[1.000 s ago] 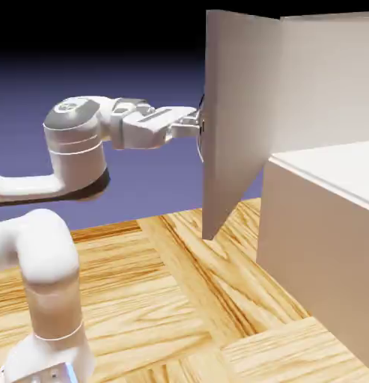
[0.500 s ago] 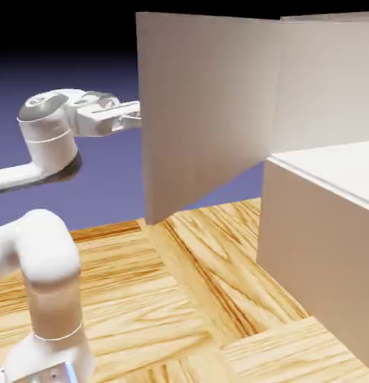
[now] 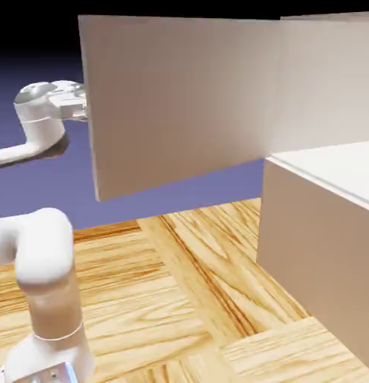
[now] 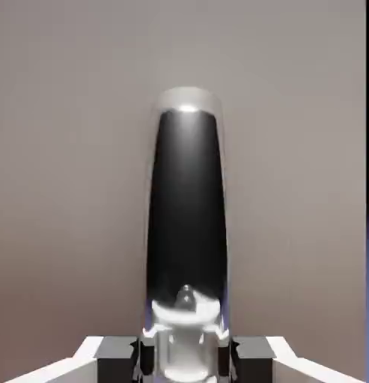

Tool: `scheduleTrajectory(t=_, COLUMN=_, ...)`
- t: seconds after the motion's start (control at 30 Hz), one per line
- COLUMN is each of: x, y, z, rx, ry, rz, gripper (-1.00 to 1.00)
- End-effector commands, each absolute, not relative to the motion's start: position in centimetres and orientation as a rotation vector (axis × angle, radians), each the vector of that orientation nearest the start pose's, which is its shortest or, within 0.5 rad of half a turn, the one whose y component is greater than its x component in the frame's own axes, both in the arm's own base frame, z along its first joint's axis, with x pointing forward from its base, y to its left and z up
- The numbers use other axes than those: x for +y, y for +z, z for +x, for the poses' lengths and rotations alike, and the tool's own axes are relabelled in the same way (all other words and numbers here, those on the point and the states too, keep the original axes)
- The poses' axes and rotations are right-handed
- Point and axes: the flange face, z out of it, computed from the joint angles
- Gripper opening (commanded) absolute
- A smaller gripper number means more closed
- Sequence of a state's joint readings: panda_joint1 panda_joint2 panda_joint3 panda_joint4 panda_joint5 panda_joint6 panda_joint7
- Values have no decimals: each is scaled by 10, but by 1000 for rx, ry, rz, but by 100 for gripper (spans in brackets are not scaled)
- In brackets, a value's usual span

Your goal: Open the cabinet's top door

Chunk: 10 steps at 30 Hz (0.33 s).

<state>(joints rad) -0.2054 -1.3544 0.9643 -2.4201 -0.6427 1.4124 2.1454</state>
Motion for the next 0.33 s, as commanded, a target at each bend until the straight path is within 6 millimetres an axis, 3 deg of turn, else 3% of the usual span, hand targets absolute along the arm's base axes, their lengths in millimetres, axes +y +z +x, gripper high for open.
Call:
scheduleTrajectory(t=0.0, x=252, y=591, z=144, rx=2262, ry=-2457, rz=-1213, gripper=-100)
scheduleTrajectory(t=0.3, x=336, y=591, z=158, rx=2460, ry=-2497, rz=-1071, gripper=-100)
